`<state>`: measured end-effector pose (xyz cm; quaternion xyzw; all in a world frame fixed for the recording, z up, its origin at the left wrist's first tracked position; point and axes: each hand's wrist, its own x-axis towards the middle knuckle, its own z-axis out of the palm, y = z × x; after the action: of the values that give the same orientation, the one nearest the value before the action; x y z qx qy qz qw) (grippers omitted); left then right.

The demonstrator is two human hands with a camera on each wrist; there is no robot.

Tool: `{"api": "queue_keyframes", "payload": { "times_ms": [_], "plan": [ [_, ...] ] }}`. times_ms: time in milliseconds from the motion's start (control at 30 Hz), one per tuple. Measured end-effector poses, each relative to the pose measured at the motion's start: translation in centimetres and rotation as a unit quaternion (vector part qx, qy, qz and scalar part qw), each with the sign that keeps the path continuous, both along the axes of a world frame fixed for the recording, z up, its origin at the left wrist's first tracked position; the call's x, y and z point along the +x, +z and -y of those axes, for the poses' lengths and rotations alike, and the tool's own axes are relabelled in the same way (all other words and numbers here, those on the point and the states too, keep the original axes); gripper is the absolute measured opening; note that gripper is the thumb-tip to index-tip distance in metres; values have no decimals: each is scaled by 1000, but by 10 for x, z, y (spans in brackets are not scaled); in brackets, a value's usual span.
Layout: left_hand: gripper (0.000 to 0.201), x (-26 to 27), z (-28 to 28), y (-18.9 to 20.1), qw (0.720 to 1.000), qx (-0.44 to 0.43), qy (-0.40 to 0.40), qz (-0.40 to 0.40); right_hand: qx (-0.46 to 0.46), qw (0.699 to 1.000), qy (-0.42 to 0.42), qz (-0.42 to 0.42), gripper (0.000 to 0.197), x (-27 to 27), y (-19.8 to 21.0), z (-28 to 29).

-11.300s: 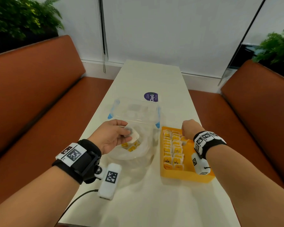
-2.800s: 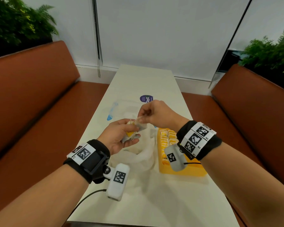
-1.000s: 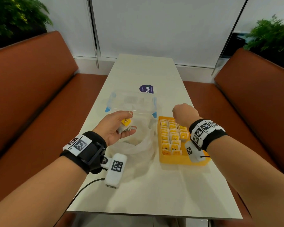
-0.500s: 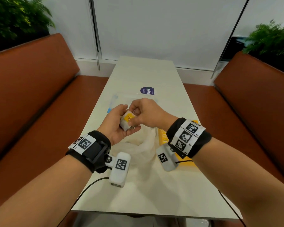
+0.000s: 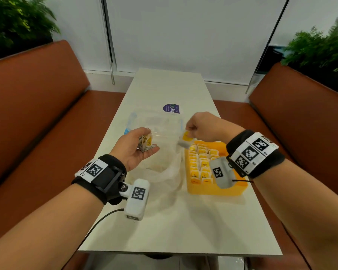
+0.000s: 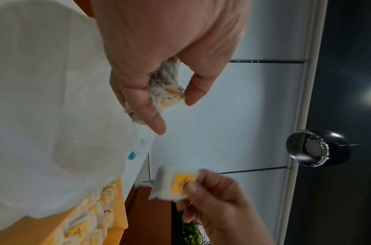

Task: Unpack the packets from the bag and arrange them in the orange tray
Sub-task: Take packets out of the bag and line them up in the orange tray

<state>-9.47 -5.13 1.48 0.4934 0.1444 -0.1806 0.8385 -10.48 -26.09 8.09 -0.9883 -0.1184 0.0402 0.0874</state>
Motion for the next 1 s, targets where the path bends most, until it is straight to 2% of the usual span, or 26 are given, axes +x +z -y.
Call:
{"api": "queue_keyframes", "payload": {
  "times_ms": [133,200,267,367,700,833,867,967,1000],
  "plan": [
    [18,0,3,1,1000,7,-19,6,-141,985,-53,-82,19,3,-23,35],
    [14,0,4,0,1000,13,-22,6,-189,972,-79,-116,10,2,-36,46],
    [12,0,4,-1,1000,15,-23,5,-215,963,-99,-131,13,2,-50,53],
    [10,-1,5,-1,999,20,-27,5,-226,956,-121,-141,4,4,-68,63],
    [24,4,1,-8,1000,22,-23,-1,-224,953,-166,-122,8,13,-100,71],
    [23,6,2,-9,999,21,-27,0,-227,953,-168,-106,31,12,-107,68],
    [22,6,2,-10,999,22,-29,0,-226,954,-167,-105,30,11,-107,67],
    [18,5,4,-9,999,21,-30,-1,-230,952,-167,-111,6,11,-105,66],
    [17,5,4,-9,999,19,-29,-2,-224,954,-168,-109,8,12,-103,67]
  ]
}}
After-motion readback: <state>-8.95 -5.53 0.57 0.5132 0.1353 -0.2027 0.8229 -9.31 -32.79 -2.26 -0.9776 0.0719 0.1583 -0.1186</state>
